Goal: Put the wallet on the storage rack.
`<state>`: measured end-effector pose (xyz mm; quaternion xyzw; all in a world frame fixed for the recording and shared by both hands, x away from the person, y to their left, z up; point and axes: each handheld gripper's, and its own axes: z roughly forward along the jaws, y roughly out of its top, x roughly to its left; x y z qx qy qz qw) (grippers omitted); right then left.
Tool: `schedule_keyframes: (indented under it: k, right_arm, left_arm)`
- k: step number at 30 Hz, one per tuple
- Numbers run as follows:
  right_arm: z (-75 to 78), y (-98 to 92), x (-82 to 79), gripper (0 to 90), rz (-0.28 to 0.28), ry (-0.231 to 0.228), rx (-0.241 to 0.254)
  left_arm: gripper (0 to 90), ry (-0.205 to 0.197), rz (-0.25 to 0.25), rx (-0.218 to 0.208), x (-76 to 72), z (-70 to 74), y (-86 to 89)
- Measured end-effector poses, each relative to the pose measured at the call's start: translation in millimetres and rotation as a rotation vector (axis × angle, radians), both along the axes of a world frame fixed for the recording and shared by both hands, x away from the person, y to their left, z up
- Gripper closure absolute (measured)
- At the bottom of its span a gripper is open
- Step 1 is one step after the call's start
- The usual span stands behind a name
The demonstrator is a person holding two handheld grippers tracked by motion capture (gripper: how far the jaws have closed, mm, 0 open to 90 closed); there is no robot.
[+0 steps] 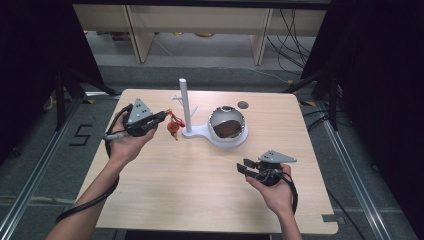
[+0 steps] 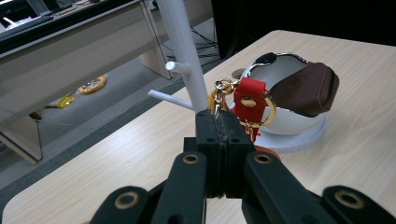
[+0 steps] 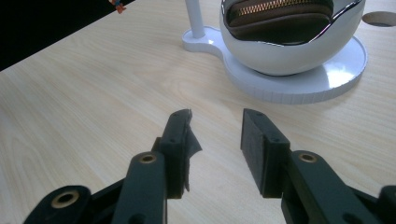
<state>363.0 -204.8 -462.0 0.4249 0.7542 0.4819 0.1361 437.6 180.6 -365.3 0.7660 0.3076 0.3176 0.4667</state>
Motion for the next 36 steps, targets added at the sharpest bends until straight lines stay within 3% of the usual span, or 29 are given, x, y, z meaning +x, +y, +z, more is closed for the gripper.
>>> schedule_keyframes:
  k: [4, 6, 13, 15, 16, 17, 23, 25, 27, 36]
  right_arm:
    - [-0.2, -1.5, 1.8, 63.0, 0.011, -0.022, -0.013]
    - [2.1, 0.1, -2.1, 62.9, -0.005, 0.025, -0.005]
    - [1.4, -1.8, -0.3, 62.5, -0.002, -0.044, -0.026]
    - [1.6, -2.1, -0.7, 62.3, 0.001, -0.031, -0.015]
    - [2.0, -0.4, -2.9, 62.1, -0.012, 0.004, 0.008]
    - [1.2, -3.0, -0.1, 62.0, -0.007, -0.042, -0.013]
    - [1.8, -2.6, -3.1, 61.4, -0.023, -0.003, -0.004]
    - [-0.2, -3.2, -0.7, 61.4, -0.008, -0.035, -0.009]
    - [0.1, -2.8, -1.3, 61.3, -0.01, -0.02, -0.001]
    - [-1.8, -3.0, 0.1, 60.7, -0.014, -0.046, -0.019]
  left_arm:
    - [88.3, -0.009, 0.011, -0.007, 2.1, 2.6, 2.0]
    - [88.3, -0.013, 0.017, -0.015, 3.1, 3.6, 2.8]
    - [88.3, -0.02, 0.024, -0.028, 7.9, 4.3, 5.8]
    - [88.3, -0.022, 0.024, -0.03, 8.9, 4.1, 6.2]
    - [88.3, -0.022, 0.028, -0.033, 9.5, 4.1, 6.6]
    - [88.3, -0.021, 0.03, -0.033, 9.9, 4.3, 6.9]
    - [88.3, -0.023, 0.041, -0.037, 13.4, 5.5, 7.7]
    - [88.3, -0.023, 0.044, -0.035, 14.7, 5.9, 8.1]
    - [88.3, -0.022, 0.048, -0.035, 16.1, 6.0, 8.5]
    - [88.3, -0.024, 0.062, -0.036, 25.5, 5.7, 8.5]
